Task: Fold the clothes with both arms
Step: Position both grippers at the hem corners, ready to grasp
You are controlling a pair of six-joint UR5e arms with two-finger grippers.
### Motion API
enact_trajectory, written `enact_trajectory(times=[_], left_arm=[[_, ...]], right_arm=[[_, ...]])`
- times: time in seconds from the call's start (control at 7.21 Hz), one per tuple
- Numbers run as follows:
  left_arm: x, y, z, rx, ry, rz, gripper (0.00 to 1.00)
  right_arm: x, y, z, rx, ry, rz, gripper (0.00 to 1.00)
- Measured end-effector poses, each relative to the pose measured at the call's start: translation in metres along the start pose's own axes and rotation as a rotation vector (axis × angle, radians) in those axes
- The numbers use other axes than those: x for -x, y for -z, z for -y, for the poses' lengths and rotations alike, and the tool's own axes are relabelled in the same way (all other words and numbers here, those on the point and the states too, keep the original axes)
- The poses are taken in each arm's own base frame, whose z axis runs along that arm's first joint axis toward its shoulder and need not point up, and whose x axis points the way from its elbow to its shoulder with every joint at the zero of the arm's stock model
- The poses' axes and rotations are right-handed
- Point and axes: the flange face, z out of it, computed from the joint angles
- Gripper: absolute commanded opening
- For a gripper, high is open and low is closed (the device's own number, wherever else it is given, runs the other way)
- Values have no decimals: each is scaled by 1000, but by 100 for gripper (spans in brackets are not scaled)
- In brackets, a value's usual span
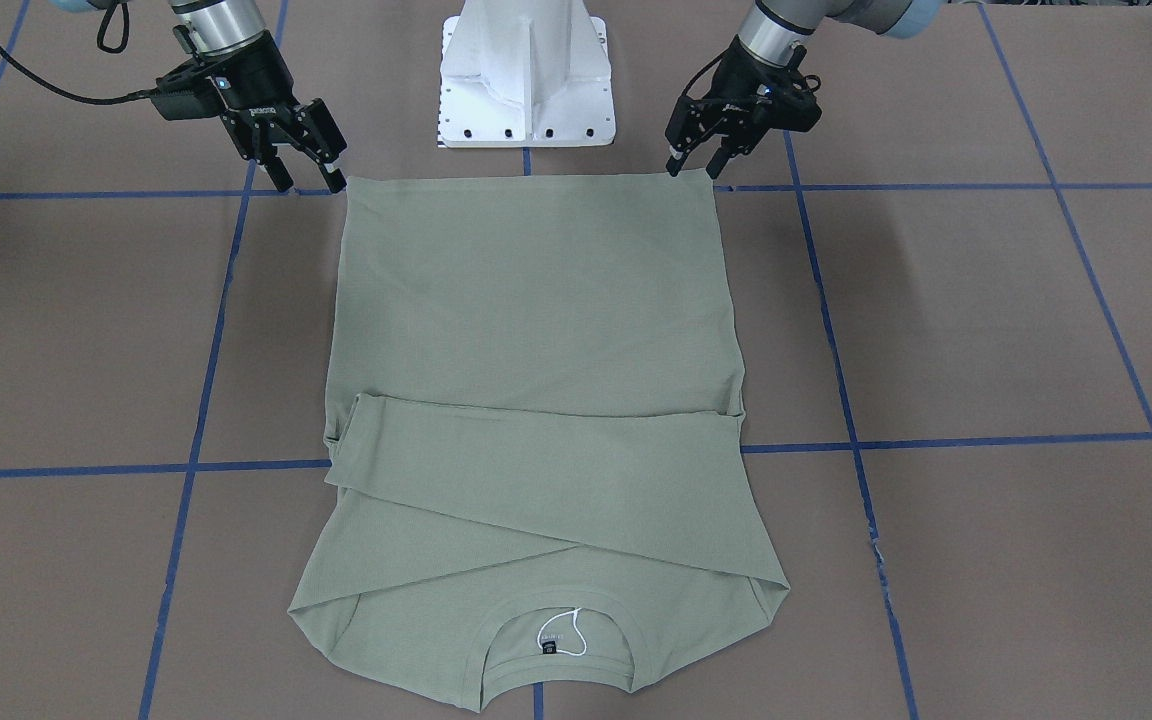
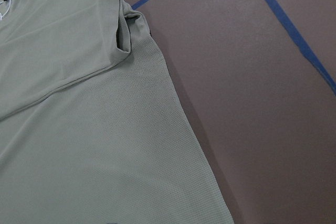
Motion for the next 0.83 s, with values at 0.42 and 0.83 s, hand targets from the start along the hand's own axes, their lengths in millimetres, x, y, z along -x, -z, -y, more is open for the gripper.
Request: enact_trajectory(times=[0.42, 0.83], left_arm=[[39, -11, -4, -17, 20, 6, 67], [45, -14, -18, 7, 3, 15, 67]], right_arm=[[-1, 0, -2, -19, -10, 8, 98], [-2, -1, -2, -24, -10, 8, 99]])
